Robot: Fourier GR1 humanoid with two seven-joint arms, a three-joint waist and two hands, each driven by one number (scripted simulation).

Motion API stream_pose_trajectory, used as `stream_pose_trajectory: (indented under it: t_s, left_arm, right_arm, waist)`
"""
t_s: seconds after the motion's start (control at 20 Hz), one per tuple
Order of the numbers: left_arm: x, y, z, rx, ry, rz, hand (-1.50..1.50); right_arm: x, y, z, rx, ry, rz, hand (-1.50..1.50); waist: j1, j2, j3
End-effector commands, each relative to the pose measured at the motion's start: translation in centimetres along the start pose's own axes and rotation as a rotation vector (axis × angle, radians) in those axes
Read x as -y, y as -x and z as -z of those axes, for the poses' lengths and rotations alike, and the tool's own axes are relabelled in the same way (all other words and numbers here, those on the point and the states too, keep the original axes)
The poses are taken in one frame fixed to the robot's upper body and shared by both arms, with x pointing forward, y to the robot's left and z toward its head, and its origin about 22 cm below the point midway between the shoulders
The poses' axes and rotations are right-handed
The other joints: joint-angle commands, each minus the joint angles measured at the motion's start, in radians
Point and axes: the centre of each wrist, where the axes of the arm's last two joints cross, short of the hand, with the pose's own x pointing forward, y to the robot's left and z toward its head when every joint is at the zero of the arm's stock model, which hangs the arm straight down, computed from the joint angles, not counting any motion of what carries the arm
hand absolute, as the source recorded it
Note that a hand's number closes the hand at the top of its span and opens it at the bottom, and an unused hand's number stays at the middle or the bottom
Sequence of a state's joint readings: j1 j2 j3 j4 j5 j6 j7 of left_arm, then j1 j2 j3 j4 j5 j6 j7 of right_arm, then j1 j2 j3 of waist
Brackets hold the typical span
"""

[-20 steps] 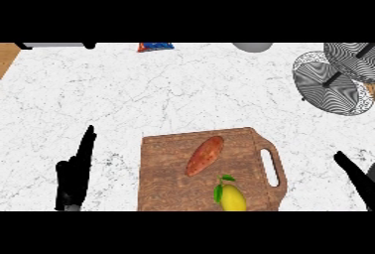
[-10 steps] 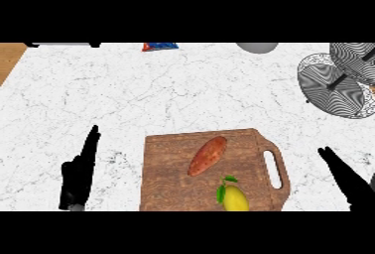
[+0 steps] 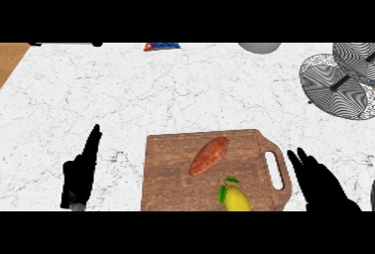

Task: Pick the lemon from the cutting board and place it in the tiered basket

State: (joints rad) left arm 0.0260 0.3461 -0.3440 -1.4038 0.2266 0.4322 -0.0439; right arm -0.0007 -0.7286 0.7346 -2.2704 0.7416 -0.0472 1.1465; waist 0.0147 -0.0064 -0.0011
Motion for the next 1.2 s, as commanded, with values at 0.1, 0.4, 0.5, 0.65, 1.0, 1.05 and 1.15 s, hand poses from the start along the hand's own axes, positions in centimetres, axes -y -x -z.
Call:
stream_pose_trajectory:
  t_s: [0.1,0.4,0.5,0.65,1.0,1.05,1.15]
  left_arm:
    - [1.5,1.0,-0.4,-0.067,0.002,-0.009,0.0]
    - [1.2,0.2,0.1,-0.046,0.011,0.003,0.0]
    - [0.2,1.2,-0.5,-0.055,-0.003,-0.01,0.0]
    - [0.6,1.5,-0.1,-0.069,-0.008,-0.024,0.0]
    - [0.7,1.9,-0.9,-0.05,-0.003,0.001,0.0]
    - [0.9,1.1,-1.2,-0.055,-0.013,-0.014,0.0]
    - [1.4,0.7,-0.2,-0.07,-0.002,-0.019,0.0]
  right_arm:
    - [-2.6,-4.8,-1.2,-0.107,-0.018,-0.062,-1.5]
    - [-5.9,-7.6,0.1,-0.131,-0.067,-0.092,-1.5]
    - [-6.4,-7.5,0.6,-0.178,-0.09,-0.147,-1.5]
    - [-6.8,-8.7,1.2,-0.191,-0.133,-0.186,-1.5]
    - [-6.7,-9.1,1.2,-0.233,-0.167,-0.177,-1.5]
    - [-6.6,-9.0,1.6,-0.243,-0.18,-0.183,-1.5]
    - [-7.1,-8.5,1.7,-0.236,-0.187,-0.187,-1.5]
  waist:
    - [-0.006,0.005,-0.003]
    - [-0.012,0.008,-0.001]
    - [-0.009,0.008,-0.003]
    - [-0.01,0.01,-0.004]
    - [-0.017,0.006,-0.001]
    - [-0.012,0.005,-0.001]
    - [-0.021,0.006,0.0]
